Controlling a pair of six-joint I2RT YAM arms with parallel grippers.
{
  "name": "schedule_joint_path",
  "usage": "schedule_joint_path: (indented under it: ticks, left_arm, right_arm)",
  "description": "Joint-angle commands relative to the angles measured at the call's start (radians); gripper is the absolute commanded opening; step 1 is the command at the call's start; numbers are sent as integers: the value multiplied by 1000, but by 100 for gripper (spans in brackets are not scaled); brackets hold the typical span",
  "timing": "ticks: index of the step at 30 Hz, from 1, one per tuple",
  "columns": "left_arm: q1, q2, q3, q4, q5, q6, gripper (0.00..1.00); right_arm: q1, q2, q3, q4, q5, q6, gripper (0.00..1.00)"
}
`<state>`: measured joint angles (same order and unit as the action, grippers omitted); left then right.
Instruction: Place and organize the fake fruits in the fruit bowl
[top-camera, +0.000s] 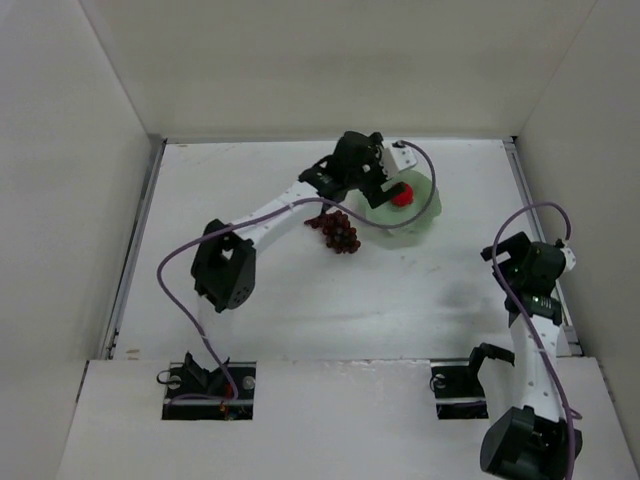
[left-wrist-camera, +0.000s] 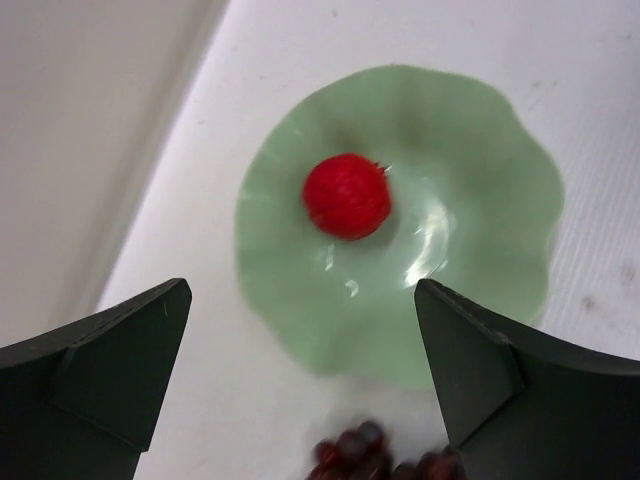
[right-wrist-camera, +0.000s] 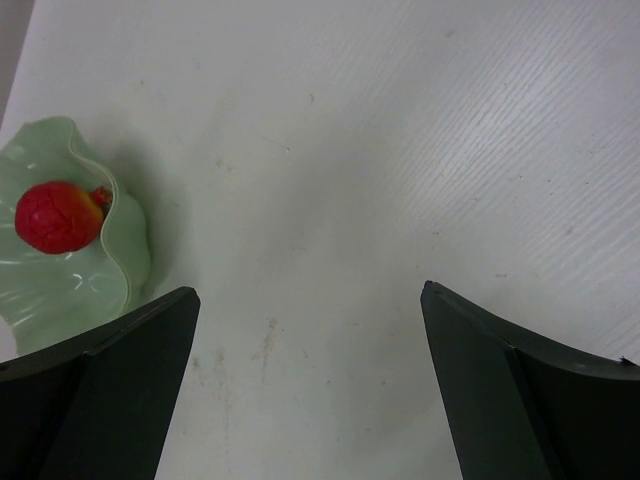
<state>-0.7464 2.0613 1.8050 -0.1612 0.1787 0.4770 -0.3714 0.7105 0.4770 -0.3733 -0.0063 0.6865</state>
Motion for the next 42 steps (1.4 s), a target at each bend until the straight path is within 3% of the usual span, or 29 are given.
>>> schedule_joint_path:
  ticks: [1, 5, 8, 14, 26, 30, 32, 35, 37, 42]
  left_arm:
    - [97, -206, -62, -169, 119, 267, 100]
    - [132, -273, -229, -554, 133, 784, 100]
    - [115, -282, -341, -597, 102, 942, 100]
    - [58, -210, -364, -405, 96, 910, 100]
    - [12, -37, -389, -236, 91, 884, 99]
    - [0, -3, -381, -256, 78, 855, 77]
    - [-3, -16, -391, -274, 73, 838, 49]
    - [9, -94, -430, -284, 71, 805, 23]
    - [29, -170, -463, -285, 71, 798, 14]
    - [101, -288, -444, -206, 70, 764, 14]
  right_arm:
    - [15, -2, -3, 45, -15, 4, 100]
    - [25, 40, 0, 68, -14, 7, 100]
    - [45, 58, 2, 92, -11, 16, 100]
    - [73, 73, 12, 102, -8, 8, 100]
    - [71, 79, -18, 109, -4, 1, 100]
    - [71, 86, -18, 109, -6, 1, 100]
    - [73, 81, -23, 109, -7, 1, 100]
    - [73, 73, -23, 106, -8, 1, 100]
    - [73, 73, -23, 109, -8, 1, 100]
    - [75, 112, -20, 134, -14, 4, 100]
